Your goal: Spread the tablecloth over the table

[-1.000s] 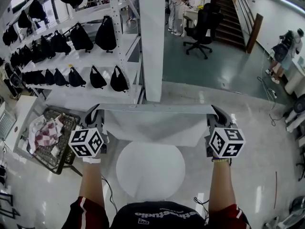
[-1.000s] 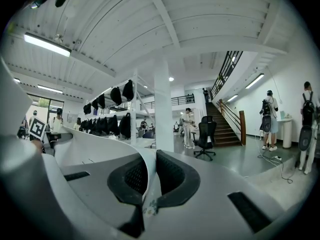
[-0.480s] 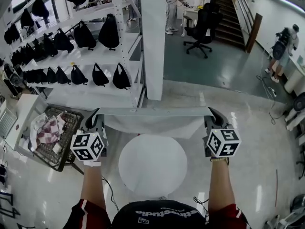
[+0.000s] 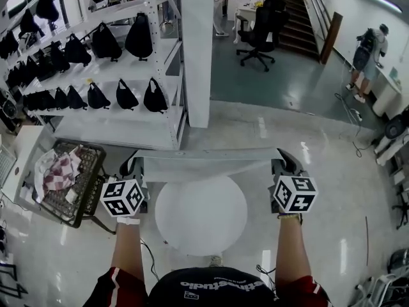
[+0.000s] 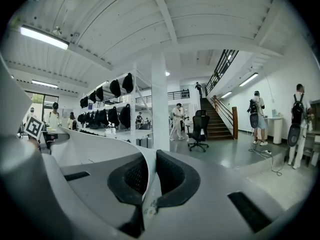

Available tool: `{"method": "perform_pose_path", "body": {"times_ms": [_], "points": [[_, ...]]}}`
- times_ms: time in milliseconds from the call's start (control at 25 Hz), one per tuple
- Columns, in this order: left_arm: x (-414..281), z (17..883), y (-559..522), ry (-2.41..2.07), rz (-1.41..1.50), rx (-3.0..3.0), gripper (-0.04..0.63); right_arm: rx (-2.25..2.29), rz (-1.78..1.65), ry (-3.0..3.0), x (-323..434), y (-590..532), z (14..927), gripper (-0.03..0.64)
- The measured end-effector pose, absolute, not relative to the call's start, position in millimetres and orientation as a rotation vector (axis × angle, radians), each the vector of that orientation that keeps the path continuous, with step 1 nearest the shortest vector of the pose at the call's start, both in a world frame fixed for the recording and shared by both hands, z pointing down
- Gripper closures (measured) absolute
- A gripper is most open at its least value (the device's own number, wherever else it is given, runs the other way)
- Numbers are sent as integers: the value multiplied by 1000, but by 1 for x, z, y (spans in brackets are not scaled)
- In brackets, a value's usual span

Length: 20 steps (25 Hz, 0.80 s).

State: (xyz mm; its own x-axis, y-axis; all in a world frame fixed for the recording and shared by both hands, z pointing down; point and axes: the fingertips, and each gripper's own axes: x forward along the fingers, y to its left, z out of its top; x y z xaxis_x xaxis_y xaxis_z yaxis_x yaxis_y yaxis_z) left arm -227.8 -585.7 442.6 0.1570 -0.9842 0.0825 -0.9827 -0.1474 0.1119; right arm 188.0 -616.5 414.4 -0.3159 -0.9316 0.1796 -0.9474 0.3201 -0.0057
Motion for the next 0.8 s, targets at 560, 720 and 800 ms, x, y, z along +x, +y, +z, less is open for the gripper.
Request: {"method": "perform_pose_path", "body": {"times_ms": [560,720,800], "points": [[-244,492,-537,-1898,129,2253,577,1706,255,-2396,170,-570,464,589],[-242,504,-526,-1871,159,2265,577,1698,329,-2356,174,-553,490,589],[-239,513,-519,-1846,176,2270,577,1700,369,-2328,177,-543,504,589]]}}
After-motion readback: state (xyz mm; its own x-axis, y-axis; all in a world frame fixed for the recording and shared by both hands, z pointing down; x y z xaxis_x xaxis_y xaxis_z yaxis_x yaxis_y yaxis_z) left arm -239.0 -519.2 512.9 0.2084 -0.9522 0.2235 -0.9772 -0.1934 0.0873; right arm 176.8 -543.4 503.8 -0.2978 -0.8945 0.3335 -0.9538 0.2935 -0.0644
